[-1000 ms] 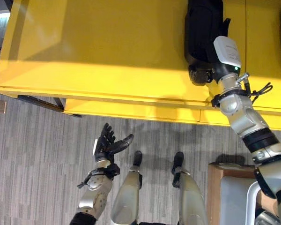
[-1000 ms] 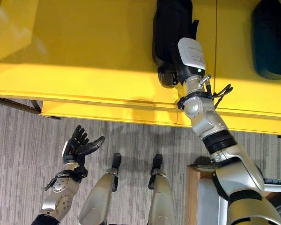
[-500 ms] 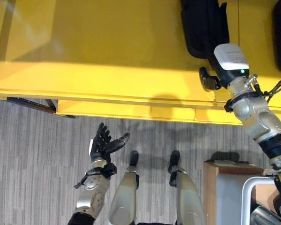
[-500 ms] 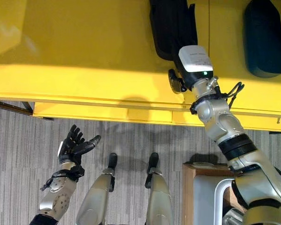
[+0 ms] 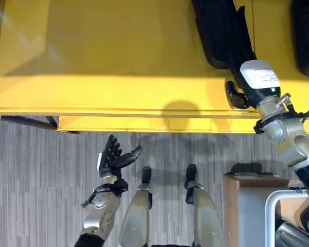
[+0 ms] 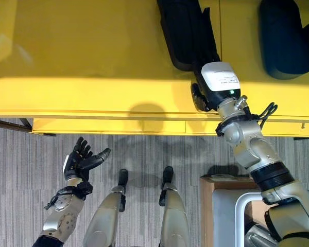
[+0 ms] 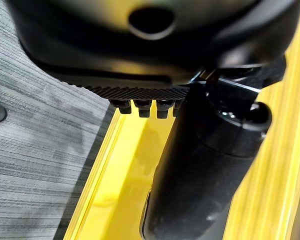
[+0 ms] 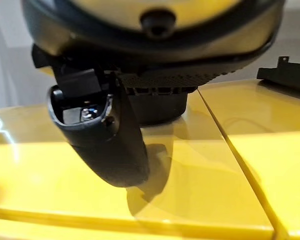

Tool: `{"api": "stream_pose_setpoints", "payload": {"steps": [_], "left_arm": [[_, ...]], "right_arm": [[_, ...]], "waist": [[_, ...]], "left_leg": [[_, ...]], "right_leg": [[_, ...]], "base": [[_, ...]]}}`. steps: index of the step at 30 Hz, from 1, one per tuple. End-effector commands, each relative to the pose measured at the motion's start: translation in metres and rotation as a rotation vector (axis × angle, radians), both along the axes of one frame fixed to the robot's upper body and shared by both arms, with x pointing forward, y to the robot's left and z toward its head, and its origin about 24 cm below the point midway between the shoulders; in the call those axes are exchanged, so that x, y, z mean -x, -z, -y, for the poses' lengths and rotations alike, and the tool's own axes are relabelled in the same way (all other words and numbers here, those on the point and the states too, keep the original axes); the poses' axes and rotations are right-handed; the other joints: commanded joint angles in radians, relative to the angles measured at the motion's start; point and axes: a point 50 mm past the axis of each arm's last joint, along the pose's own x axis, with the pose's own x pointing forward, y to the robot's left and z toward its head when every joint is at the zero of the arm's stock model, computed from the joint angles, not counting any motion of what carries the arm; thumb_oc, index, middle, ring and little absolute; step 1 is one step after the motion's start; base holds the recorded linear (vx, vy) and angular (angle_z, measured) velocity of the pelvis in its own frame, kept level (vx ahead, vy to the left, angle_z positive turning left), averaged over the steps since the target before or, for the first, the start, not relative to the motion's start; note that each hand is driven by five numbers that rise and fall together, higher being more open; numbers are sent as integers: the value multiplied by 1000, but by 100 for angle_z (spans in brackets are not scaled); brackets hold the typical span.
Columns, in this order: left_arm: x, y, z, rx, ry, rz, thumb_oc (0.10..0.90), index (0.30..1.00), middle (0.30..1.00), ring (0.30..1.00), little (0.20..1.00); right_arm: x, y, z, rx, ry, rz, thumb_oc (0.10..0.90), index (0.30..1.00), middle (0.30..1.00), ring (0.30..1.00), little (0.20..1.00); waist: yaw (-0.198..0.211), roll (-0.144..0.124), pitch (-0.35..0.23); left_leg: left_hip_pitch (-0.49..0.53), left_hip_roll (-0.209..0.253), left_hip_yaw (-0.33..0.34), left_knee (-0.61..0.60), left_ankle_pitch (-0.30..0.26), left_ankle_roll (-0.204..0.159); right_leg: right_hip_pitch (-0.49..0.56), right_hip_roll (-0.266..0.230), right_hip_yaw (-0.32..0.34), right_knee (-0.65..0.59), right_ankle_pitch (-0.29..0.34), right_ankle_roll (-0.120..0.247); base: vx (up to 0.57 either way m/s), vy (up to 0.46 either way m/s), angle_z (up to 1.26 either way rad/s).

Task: Move parts from the plastic box to the shelf.

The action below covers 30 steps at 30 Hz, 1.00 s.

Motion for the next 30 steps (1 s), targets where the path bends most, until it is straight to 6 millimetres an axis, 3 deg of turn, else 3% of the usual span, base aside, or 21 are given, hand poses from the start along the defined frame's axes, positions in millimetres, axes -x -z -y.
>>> {"api": "stream_pose_setpoints", "payload": {"steps": [1,18,30], "left_arm": [[8,-28,-13,-37,-46,159,900,1000,1000,1000,1000],[12,-24,-14,-24,-70,135,900,1000,1000,1000,1000],[13,-22,-15,-18,-81,129,900,1000,1000,1000,1000]], "right_arm": [[10,-49,2,30,-17,170,900,1000,1000,1000,1000],[11,-26,-28,-144,-147,123,900,1000,1000,1000,1000],[8,-23,-45,-192,-199,119,900,1000,1000,1000,1000]], "waist": [[-3,-6,-16],[6,-8,-16],[16,-4,-16]], "left_leg": [[27,75,-1,107,-100,-23],[20,68,-2,116,-102,-16],[13,62,-7,117,-101,-12]], "right_leg": [[78,-47,-4,20,-5,34],[79,-51,-3,15,-2,35],[79,-58,-10,18,-3,35]], "base": [[0,0,0],[0,0,0],[0,0,0]]}}
